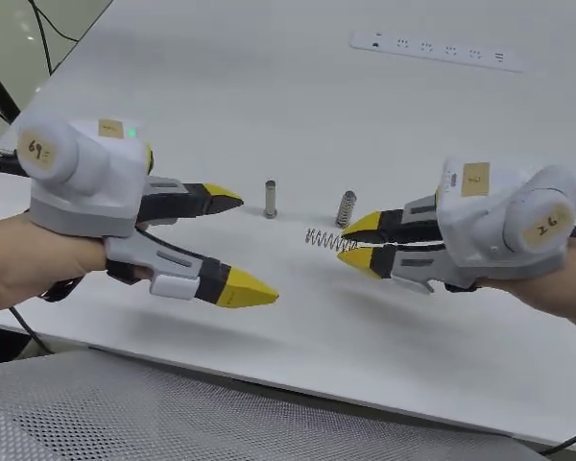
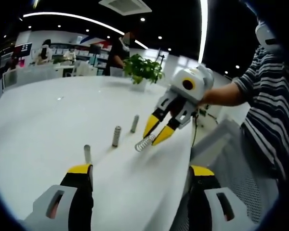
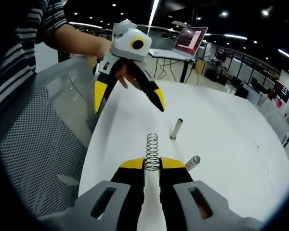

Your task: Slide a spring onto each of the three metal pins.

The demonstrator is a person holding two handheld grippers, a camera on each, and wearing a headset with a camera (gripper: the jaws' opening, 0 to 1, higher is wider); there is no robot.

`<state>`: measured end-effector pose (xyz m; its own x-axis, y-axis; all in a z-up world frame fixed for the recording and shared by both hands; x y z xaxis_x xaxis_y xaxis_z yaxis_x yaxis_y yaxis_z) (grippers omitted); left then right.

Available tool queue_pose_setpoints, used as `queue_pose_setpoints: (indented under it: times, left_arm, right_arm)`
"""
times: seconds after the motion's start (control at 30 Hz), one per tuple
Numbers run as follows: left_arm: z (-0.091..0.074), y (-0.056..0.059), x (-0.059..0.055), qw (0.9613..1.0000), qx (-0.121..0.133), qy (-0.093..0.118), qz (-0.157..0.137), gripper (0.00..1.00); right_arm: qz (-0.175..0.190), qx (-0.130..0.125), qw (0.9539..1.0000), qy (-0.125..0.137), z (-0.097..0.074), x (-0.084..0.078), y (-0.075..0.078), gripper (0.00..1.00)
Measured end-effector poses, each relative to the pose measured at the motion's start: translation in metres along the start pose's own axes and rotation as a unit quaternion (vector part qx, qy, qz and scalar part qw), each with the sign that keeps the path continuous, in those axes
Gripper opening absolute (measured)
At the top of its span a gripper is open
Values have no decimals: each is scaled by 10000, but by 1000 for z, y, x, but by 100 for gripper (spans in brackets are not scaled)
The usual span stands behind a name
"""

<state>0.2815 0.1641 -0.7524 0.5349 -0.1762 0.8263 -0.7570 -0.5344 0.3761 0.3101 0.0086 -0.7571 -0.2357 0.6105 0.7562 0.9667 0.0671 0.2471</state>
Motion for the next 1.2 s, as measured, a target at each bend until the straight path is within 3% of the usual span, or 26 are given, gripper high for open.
queue_pose_setpoints:
  times: [0.4,0.73,1.2]
  left_arm:
    - [18,7,10,9992,-295,-63,264,63]
    - [39,12,21,9973,-540,-35,492,42]
    - [56,28,24,9925,-1030,69,657,13]
  right_arm:
    - [-133,90,9999,60,-15,-1,-5,8]
    - [-209,192,9995,144,-19,5,-9,8]
    - [-212,246,9991,277,-24,12,-9,8]
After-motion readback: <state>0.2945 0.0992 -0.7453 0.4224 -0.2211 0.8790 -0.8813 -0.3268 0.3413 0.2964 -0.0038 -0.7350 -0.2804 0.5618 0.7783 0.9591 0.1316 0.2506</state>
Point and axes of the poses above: the centre of the closed fingertips' face, and the gripper's own axes: z roughly forward along the fingers, y roughly to its right, x roughly out of its top, the point moved 6 cm from there along -z, roughly backward along the fingers, and after that the axes turned 7 degrees about -z, right-handed, at the moved point
